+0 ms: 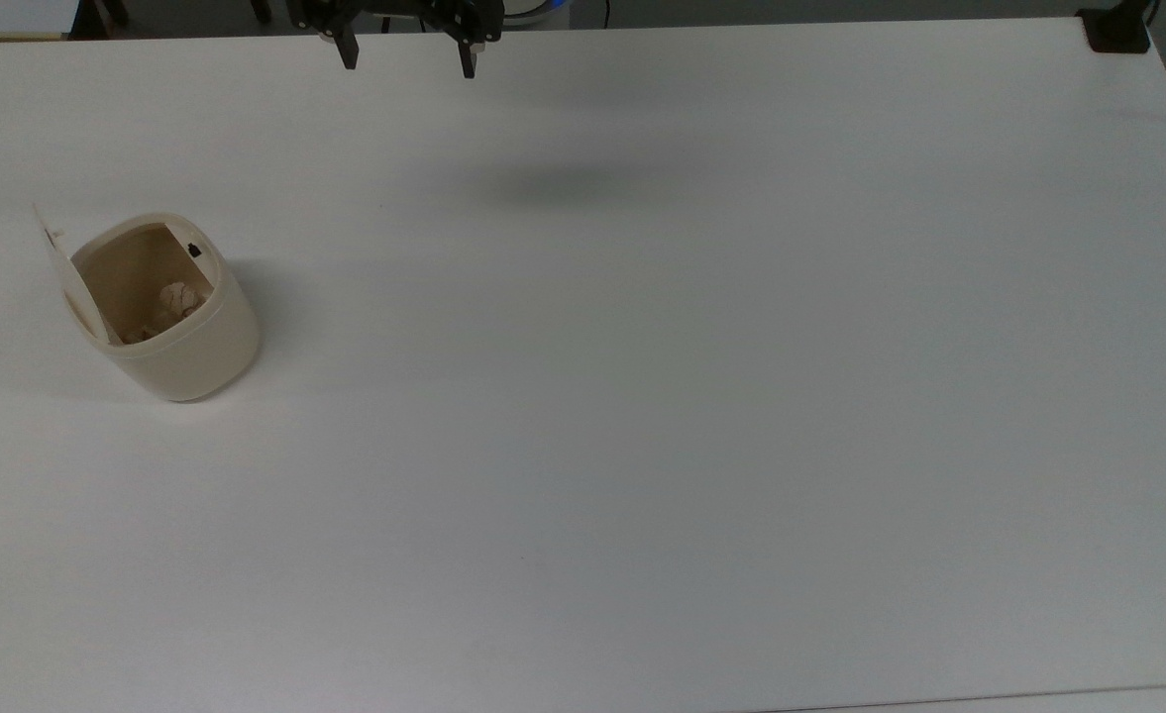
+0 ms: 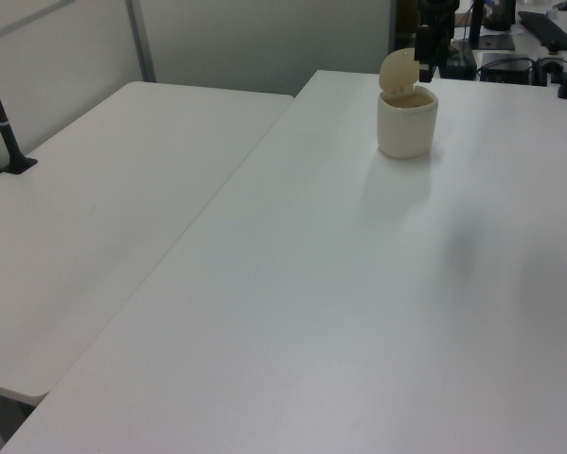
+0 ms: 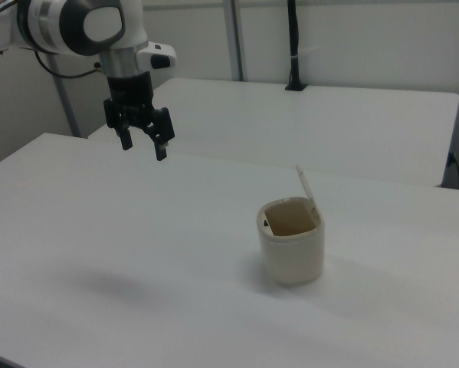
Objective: Close the trash bin
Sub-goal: 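Move the gripper over the cream trash bin's open lid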
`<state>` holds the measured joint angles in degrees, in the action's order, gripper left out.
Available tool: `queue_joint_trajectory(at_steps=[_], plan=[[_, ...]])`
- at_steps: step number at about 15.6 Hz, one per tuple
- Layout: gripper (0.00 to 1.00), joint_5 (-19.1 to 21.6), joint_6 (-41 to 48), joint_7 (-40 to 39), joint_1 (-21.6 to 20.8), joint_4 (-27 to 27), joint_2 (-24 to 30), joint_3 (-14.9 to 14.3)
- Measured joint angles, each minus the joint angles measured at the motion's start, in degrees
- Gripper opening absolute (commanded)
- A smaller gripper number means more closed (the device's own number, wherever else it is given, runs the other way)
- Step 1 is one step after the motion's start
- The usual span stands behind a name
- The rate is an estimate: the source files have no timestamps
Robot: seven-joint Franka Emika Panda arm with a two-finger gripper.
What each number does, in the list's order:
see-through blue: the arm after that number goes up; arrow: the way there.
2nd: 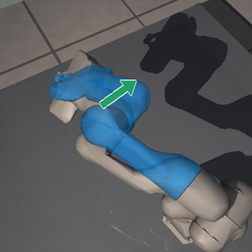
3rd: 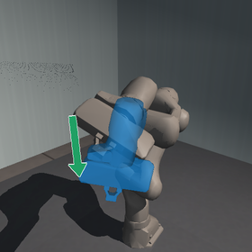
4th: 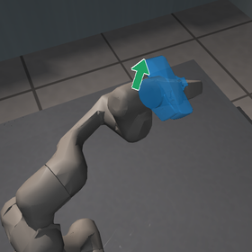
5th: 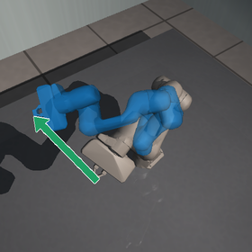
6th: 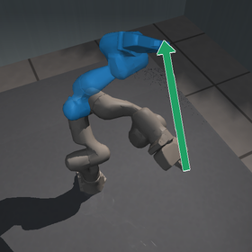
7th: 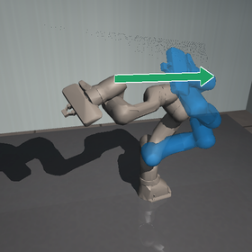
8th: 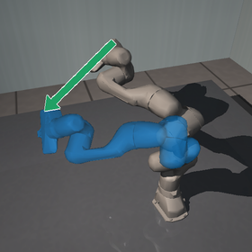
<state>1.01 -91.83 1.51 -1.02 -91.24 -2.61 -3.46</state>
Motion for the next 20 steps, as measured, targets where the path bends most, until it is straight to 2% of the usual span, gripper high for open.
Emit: queue_joint_trajectory(at_steps=[7, 8, 11, 13, 15, 20], plan=[[1.0, 0.0, 0.0, -1.49, 0.77, 0.0, -0.03, 0.01], [0.89, 0.0, 0.0, -1.49, 0.84, 0.0, -0.03, 0.01], [0.4, 0.0, 0.0, -1.49, 0.86, 0.0, -0.03, 0.01], [0.12, 0.0, 0.0, -1.52, 0.97, 0.0, -0.03, 0.01], [0.0, 0.0, -0.02, -1.52, 1.21, 0.04, -0.03, 0.01], [0.0, -0.03, -0.77, -1.52, 3.9, 0.19, -0.04, -0.23]])
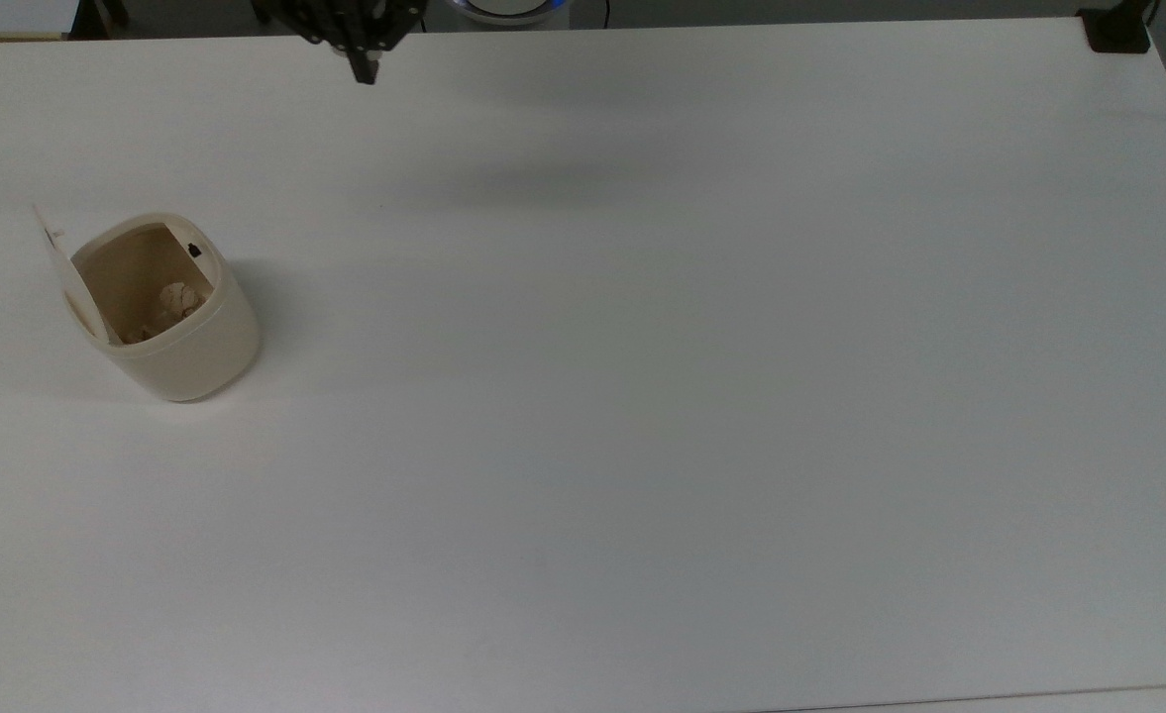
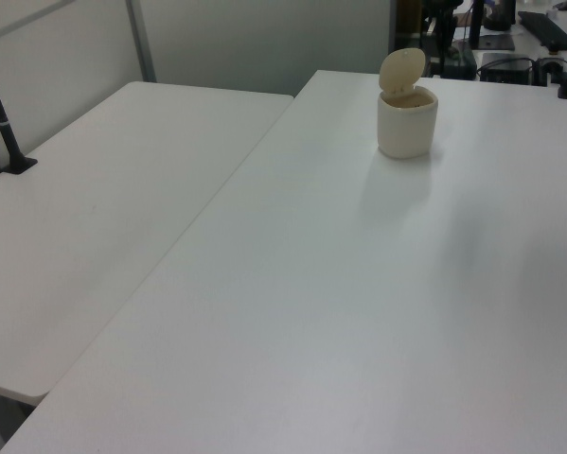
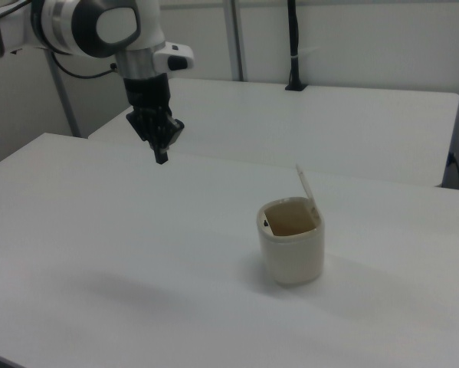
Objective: Close the trash bin
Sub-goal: 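Move the gripper over the cream trash bin's open lid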
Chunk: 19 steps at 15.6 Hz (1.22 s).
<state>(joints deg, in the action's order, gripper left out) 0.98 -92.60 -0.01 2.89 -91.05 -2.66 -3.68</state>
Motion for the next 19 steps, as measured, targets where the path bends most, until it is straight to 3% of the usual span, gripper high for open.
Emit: queue_joint_trajectory(at_steps=[4, 13, 19], plan=[[0.0, -0.02, -4.35, 0.0, 1.53, 0.01, -0.95, -3.04], [0.0, -0.02, -17.62, 0.01, 1.82, 0.02, -10.02, -10.22], [0.0, 0.13, -21.09, 1.8, 1.89, 1.96, -10.9, -11.56]])
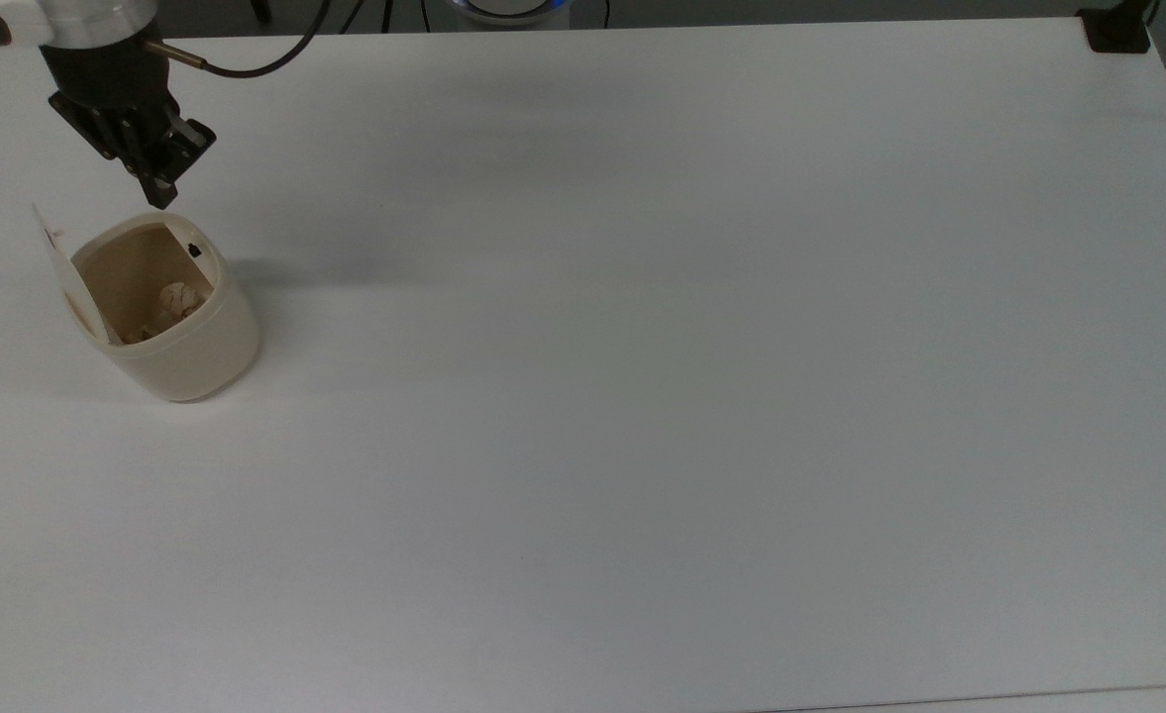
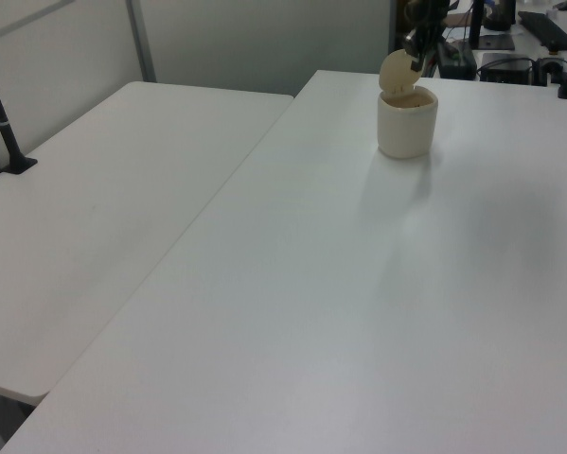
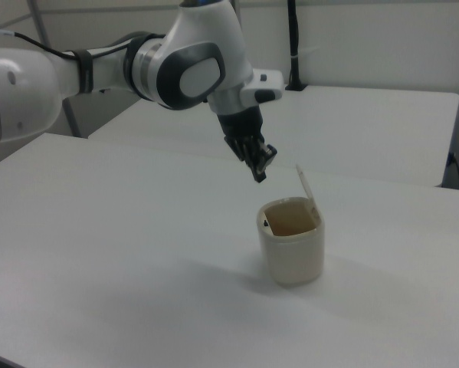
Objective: Close the trash bin
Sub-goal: 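Push the upright lid down onto the bin opening with the gripper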
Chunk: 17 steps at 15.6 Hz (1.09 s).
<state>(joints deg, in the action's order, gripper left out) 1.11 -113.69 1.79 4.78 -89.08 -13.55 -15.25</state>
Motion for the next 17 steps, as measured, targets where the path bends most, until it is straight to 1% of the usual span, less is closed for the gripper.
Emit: queue_joint_trajectory(at_steps=[2, 4, 7, 10, 13, 17], plan=[[0.0, 0.28, -3.63, 2.25, 0.11, 1.16, 0.05, -0.05], [0.0, 0.33, -8.71, 6.1, 0.3, 1.5, 0.05, -0.58], [0.0, 0.35, -15.35, 10.92, 0.65, 1.47, -0.06, -1.94], [0.0, 0.35, -19.41, 13.42, 1.21, 1.4, -0.92, -3.54], [0.0, 0.35, -21.03, 13.63, 1.41, 1.33, -3.18, -4.66], [0.0, 0.38, -21.09, 13.63, 1.37, 1.18, -5.0, -4.65]])
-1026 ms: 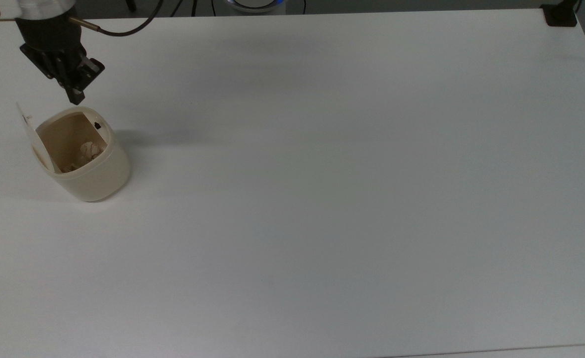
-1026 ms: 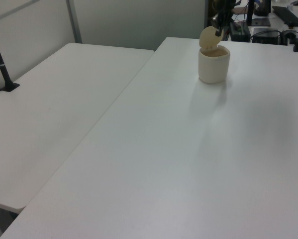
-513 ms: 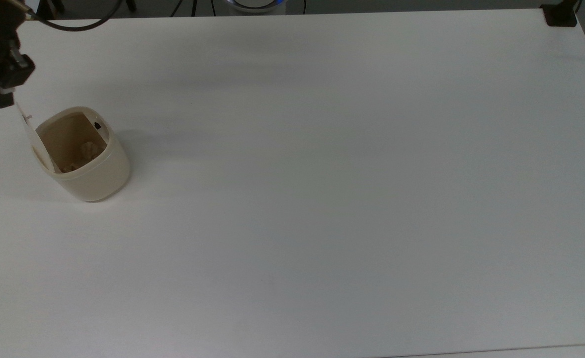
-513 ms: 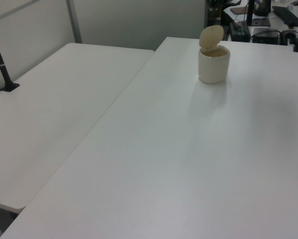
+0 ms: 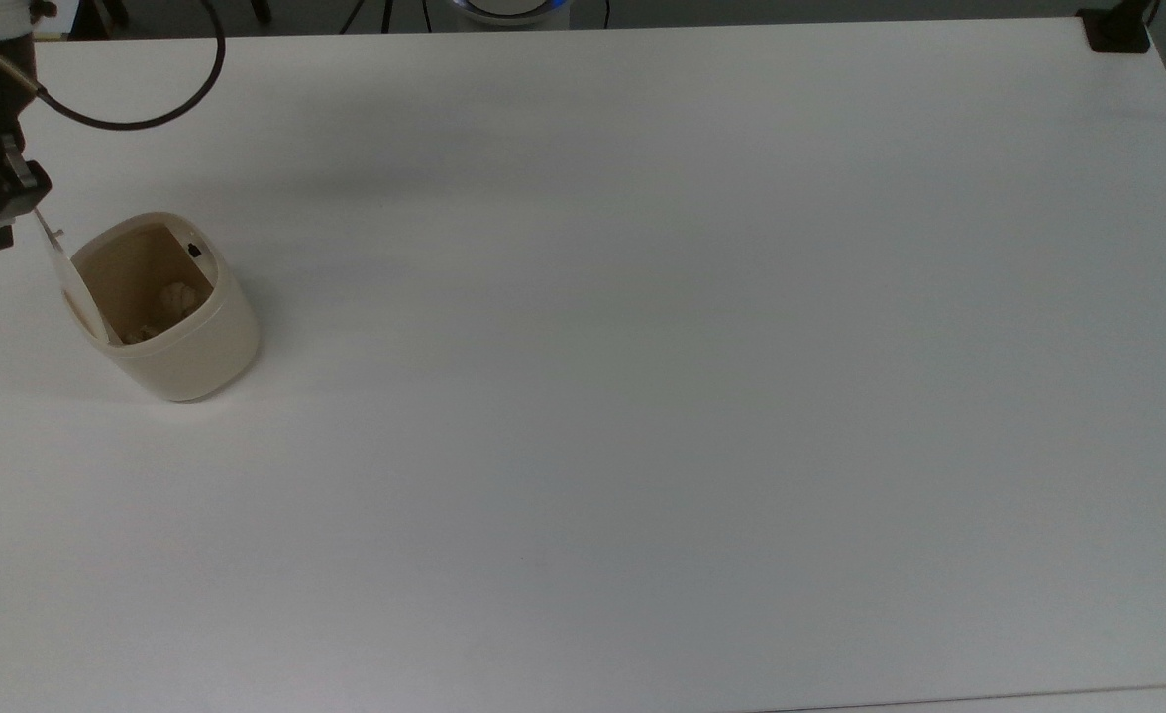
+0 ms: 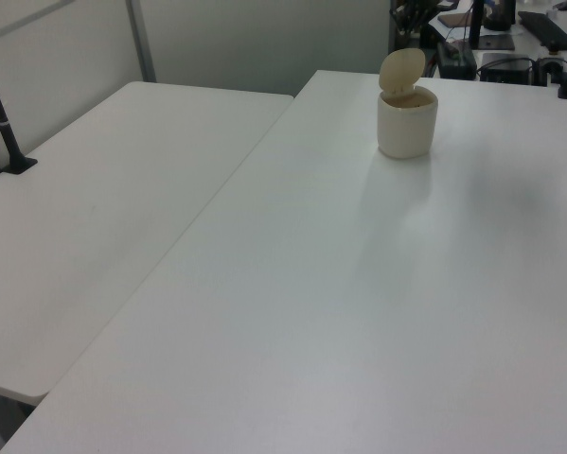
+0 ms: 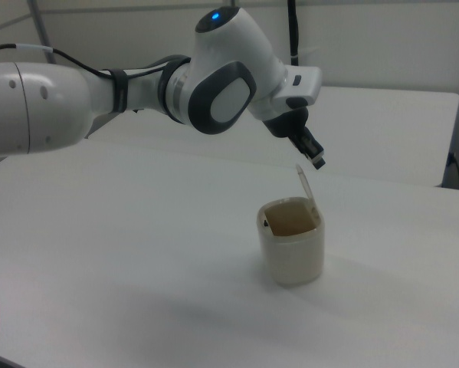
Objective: Close the trash bin
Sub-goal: 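Push the upright lid down onto the bin opening with the gripper, then press the closed lid down firmly with the gripper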
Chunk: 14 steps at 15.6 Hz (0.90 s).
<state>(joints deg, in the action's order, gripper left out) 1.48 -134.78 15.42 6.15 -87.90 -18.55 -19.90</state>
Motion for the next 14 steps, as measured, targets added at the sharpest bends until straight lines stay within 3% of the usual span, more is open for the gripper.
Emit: queue_joint_trajectory(at_steps=[8, 14], plan=[[0.0, 0.21, 9.08, -3.48, -0.65, -1.81, -0.41, 0.54], [0.0, 0.26, 9.38, -4.1, -1.15, -4.97, -1.35, 2.05]])
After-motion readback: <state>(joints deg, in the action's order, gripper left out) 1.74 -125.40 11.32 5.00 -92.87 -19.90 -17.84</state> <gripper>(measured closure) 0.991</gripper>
